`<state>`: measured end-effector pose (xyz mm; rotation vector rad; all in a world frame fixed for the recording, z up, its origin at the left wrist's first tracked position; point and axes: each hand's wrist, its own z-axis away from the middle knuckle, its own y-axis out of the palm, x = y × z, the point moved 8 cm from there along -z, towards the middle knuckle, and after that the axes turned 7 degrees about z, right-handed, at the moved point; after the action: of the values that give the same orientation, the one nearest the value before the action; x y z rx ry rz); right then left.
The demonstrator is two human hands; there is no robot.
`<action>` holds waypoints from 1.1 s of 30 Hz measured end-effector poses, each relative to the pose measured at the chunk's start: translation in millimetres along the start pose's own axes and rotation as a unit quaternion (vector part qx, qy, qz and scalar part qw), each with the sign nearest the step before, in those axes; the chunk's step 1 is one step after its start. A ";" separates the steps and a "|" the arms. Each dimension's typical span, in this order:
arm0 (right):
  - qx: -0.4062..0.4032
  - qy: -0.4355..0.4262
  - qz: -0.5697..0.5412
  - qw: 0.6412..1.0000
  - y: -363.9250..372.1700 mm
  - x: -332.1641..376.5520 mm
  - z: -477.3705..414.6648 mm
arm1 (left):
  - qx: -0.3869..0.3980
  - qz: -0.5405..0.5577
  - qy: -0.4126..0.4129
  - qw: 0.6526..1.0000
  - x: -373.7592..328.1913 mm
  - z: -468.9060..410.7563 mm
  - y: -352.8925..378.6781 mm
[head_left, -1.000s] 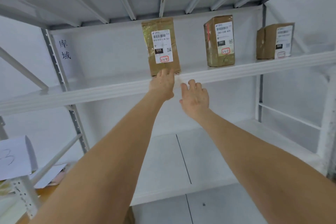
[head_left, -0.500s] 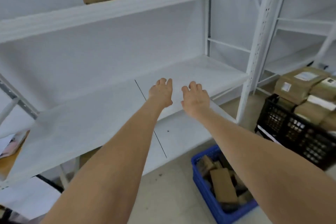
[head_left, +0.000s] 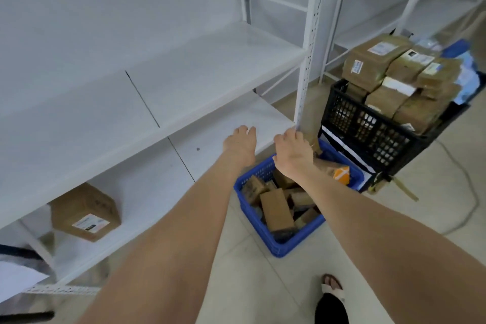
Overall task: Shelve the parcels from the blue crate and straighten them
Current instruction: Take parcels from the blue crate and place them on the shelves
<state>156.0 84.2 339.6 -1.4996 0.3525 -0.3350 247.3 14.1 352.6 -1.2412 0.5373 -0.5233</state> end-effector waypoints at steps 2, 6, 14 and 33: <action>0.014 0.006 -0.002 1.000 15.6 -23.5 -6.8 | 0.013 0.007 0.001 1.000 -17.9 -18.0 16.8; 0.054 0.002 -0.003 0.999 54.9 -73.2 -33.2 | 0.038 0.020 0.003 0.999 -57.4 -61.5 50.1; 0.129 -0.035 -0.028 0.991 128.3 -177.5 -122.1 | 0.081 0.081 -0.057 0.992 -130.8 -175.6 105.9; 0.269 0.063 -0.185 0.943 330.0 -268.2 -306.8 | 0.148 0.256 -0.206 0.933 -137.9 -389.9 289.1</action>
<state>-217.9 -64.0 3.2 -0.9974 0.0612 -0.7662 -84.5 -113.8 -5.4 -0.8398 0.3839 0.1006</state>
